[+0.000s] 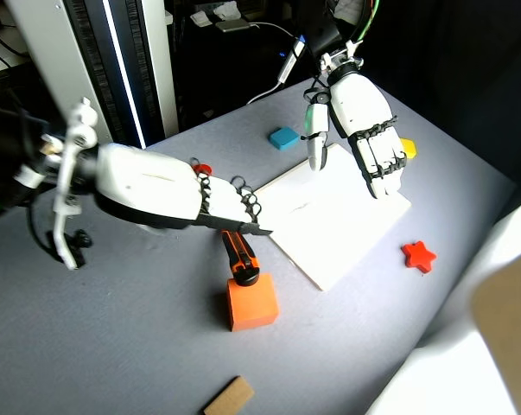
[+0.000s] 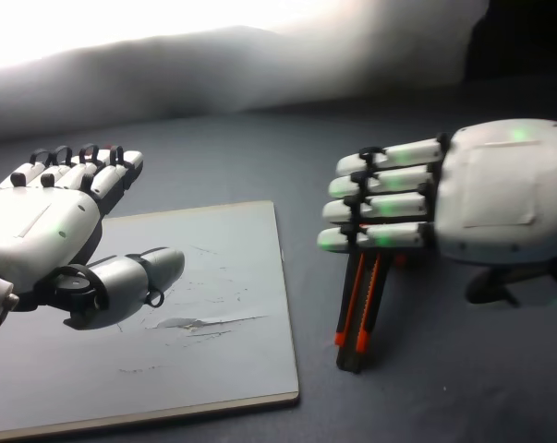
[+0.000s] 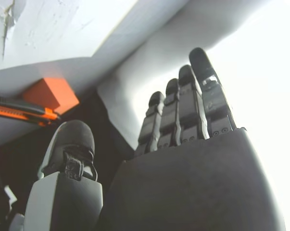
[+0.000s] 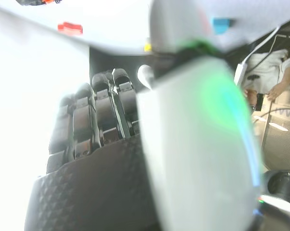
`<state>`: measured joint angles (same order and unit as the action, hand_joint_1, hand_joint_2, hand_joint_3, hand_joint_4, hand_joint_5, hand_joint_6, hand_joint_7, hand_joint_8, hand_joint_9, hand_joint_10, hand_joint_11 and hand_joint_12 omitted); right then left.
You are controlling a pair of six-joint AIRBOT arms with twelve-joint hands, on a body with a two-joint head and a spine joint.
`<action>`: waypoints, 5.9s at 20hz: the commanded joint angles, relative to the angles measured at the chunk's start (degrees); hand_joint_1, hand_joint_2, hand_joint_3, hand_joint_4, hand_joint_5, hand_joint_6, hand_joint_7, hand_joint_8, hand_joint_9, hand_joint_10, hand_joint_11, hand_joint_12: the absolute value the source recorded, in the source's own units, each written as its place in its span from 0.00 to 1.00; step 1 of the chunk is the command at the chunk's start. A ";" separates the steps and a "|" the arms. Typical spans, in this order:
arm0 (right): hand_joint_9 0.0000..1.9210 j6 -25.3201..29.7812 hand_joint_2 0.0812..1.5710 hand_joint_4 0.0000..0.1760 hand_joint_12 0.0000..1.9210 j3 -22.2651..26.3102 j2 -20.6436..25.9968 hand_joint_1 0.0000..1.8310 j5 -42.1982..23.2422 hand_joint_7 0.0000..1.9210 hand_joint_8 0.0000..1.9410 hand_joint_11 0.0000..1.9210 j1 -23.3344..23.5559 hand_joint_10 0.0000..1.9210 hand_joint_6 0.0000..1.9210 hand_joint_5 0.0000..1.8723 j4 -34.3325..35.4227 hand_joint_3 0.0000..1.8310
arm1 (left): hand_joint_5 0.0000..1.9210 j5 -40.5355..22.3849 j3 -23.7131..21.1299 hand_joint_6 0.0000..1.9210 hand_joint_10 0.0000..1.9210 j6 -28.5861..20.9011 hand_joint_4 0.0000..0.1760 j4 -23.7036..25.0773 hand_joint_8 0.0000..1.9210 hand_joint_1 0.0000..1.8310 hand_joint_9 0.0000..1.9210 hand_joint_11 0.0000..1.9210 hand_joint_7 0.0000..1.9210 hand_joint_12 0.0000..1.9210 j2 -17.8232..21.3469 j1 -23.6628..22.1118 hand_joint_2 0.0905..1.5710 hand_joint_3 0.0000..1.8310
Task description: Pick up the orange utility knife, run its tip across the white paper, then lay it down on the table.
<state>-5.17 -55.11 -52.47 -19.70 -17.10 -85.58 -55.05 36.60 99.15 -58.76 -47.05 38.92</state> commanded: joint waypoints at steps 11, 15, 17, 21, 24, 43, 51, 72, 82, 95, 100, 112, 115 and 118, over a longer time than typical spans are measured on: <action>0.00 -0.18 0.64 0.00 0.00 -3.47 -7.36 0.60 12.40 0.00 0.00 0.00 -1.48 0.00 0.00 0.00 1.98 0.00 | 0.00 -5.15 1.02 0.00 0.00 -0.66 0.06 2.23 0.00 0.06 0.02 0.00 0.03 0.21 -0.25 2.09 0.80 0.00; 0.00 -0.81 0.66 0.00 0.00 -4.37 -9.39 0.59 11.18 0.00 0.00 0.00 -2.42 0.00 0.00 0.00 1.97 0.00 | 0.00 -5.15 1.11 0.00 0.00 -1.02 0.07 1.80 0.00 0.04 0.01 0.00 0.01 0.17 -0.65 2.51 0.80 0.00; 0.00 -0.78 0.65 0.00 0.00 -5.09 -10.62 0.58 10.65 0.00 0.00 0.00 -2.81 0.00 0.00 0.00 1.97 0.00 | 0.00 -5.15 1.10 0.00 0.00 -1.05 0.07 1.76 0.00 0.03 0.02 0.00 0.02 0.22 -0.74 2.56 0.81 0.00; 0.00 -1.09 0.65 0.00 0.00 -7.44 -13.50 0.64 10.66 0.00 0.00 0.00 -2.92 0.00 0.00 0.00 1.96 0.00 | 0.00 -5.15 0.91 0.00 0.00 -1.06 0.09 1.08 0.00 0.03 0.02 0.00 0.02 0.25 -0.74 2.57 0.81 0.00; 0.00 -0.70 0.65 0.00 0.00 -9.00 -15.42 0.63 10.52 0.00 0.00 0.00 -2.89 0.00 0.00 0.00 1.96 0.00 | 0.00 -5.20 0.87 0.00 0.00 -1.06 0.07 0.98 0.00 0.06 0.03 0.00 0.03 0.20 -0.74 2.70 0.80 0.00; 0.00 -1.49 0.70 0.00 0.00 -13.23 -19.12 0.61 11.06 0.00 0.00 0.00 -5.76 0.00 0.00 0.00 1.93 0.02 | 0.00 -5.56 0.43 0.00 0.00 -1.06 0.00 0.96 0.00 0.03 0.03 0.00 0.03 0.25 -0.75 2.23 0.80 0.00; 0.58 -2.67 0.81 0.00 1.00 -12.56 -18.33 0.58 10.86 0.59 0.99 0.50 -5.79 1.00 0.80 0.36 1.93 0.01 | 0.00 -5.82 0.57 0.00 0.00 -1.06 0.02 0.81 0.00 0.05 0.08 0.00 0.06 0.37 -0.92 2.37 0.79 0.00; 0.84 -70.97 0.85 1.00 1.00 -19.56 -26.23 0.82 -13.97 0.78 1.00 0.87 -5.05 1.00 1.00 0.70 51.48 0.00 | 0.01 -3.23 10.53 0.00 0.00 -0.16 0.01 -1.31 0.00 0.04 0.10 0.00 0.08 0.41 -3.07 1.37 0.79 0.00; 0.85 -83.99 0.83 1.00 1.00 -39.29 -42.52 0.82 -33.99 0.79 1.00 0.87 -6.66 1.00 1.00 0.72 54.23 0.00 | 0.00 -2.29 15.56 0.00 0.00 0.43 0.02 -2.09 0.00 0.03 0.09 0.00 0.07 0.41 -2.78 1.58 0.79 0.00; 0.85 -80.21 0.81 1.00 1.00 -63.18 -56.57 0.81 -49.42 0.79 1.00 0.87 -7.33 1.00 1.00 0.72 42.39 0.00 | 0.00 -1.77 17.01 0.00 0.00 0.98 0.03 -2.30 0.00 0.04 0.07 0.00 0.07 0.36 -2.69 1.38 0.79 0.00; 0.85 -79.19 0.82 1.00 1.00 -66.29 -58.54 0.82 -50.18 0.78 1.00 0.87 -7.32 1.00 1.00 0.72 40.34 0.00 | 0.00 -1.70 17.30 0.00 0.00 0.99 0.05 -2.30 0.00 0.01 0.07 0.00 0.07 0.37 -2.51 1.63 0.80 0.00; 0.85 -77.21 0.81 1.00 1.00 -67.42 -58.83 0.82 -49.56 0.79 1.00 0.87 -8.45 1.00 1.00 0.72 33.30 0.00 | 0.02 -1.28 16.93 0.00 0.00 0.90 0.04 -2.61 0.00 0.05 0.07 0.00 0.08 0.38 -2.46 1.07 0.80 0.00; 0.84 -76.58 0.80 1.00 1.00 -67.42 -58.14 0.82 -50.02 0.78 1.00 0.87 -8.82 1.00 1.00 0.72 32.44 0.00 | 0.01 -1.28 16.79 0.00 0.00 0.91 0.04 -2.85 0.00 0.04 0.07 0.00 0.07 0.38 -2.46 1.12 0.80 0.00; 0.85 -76.24 0.81 1.00 1.00 -67.42 -56.76 0.82 -50.74 0.79 1.00 0.87 -9.34 1.00 1.00 0.71 31.88 0.00 | 0.01 -1.28 16.77 0.00 0.00 0.97 0.03 -2.89 0.00 0.03 0.07 0.00 0.06 0.36 -2.47 1.12 0.80 0.00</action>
<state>-81.17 -122.39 -109.40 -66.13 -26.06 -55.75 -50.94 53.15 100.07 -64.07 -50.30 40.40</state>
